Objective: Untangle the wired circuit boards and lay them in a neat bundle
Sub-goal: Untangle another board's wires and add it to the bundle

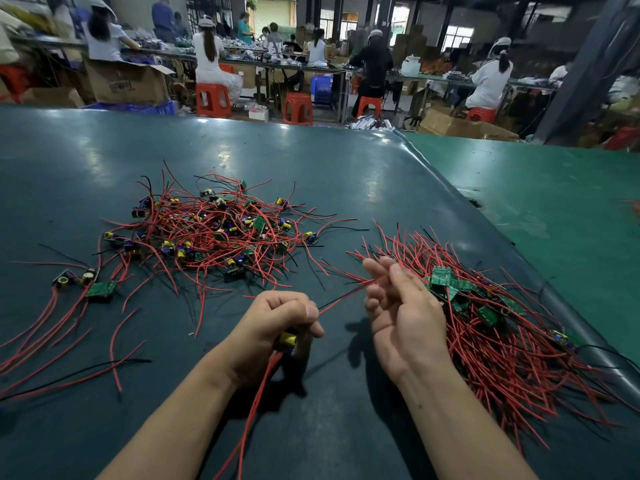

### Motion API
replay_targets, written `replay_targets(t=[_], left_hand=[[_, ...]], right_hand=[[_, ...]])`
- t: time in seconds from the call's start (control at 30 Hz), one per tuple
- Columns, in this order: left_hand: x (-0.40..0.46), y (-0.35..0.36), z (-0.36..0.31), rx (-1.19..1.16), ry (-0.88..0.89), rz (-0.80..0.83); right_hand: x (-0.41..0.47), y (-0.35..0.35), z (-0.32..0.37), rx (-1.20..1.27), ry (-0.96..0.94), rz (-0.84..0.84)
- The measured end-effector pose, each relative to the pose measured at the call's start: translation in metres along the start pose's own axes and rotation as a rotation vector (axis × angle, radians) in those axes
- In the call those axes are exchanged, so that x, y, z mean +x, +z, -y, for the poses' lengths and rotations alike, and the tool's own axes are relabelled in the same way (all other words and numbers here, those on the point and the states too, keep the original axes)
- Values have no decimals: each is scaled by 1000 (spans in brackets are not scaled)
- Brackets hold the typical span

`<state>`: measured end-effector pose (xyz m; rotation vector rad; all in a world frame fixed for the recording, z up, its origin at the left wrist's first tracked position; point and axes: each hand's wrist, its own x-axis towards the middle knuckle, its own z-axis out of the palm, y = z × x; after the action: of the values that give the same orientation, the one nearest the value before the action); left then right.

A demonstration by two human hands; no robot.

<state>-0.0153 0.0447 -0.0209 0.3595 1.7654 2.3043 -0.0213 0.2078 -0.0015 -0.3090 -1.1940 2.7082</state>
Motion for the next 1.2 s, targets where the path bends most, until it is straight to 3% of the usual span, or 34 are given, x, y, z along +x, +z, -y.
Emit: replay_targets(t=[0.1,0.17,0.23,0.3,0.43,0.63,0.8,0.9,1.03,1.1,1.2], left_hand=[[0,0,-1,-89,-16,-72],[-2,3,0,-90,0,-73],[-4,6,0,-96,17,-42],[-5,8,-1,-42,23,-27],[-5,5,-2,102,-22,-24],[-6,0,-3,-27,-64,58],[-10,4,-7,-257,-78,21],[-9,4,-13,-399,-27,-92],[-4,2,-17,-595,58,-313],[-3,2,-17,-636,73,-368],[-2,0,-13,-625,126,-342]], right_hand=[[0,-1,3,-186,28,36],[-6,1,-2,-440,118,175],[-15,4,-11,-546,194,353],[-19,5,-14,-517,185,412],[-11,2,-6,-427,108,260],[-4,2,-4,-223,7,65],[1,-1,-4,-121,-31,-33],[-2,-1,-7,-358,0,66],[-19,2,-22,-717,67,398],[-24,3,-24,-647,83,498],[-23,7,-23,-399,134,409]])
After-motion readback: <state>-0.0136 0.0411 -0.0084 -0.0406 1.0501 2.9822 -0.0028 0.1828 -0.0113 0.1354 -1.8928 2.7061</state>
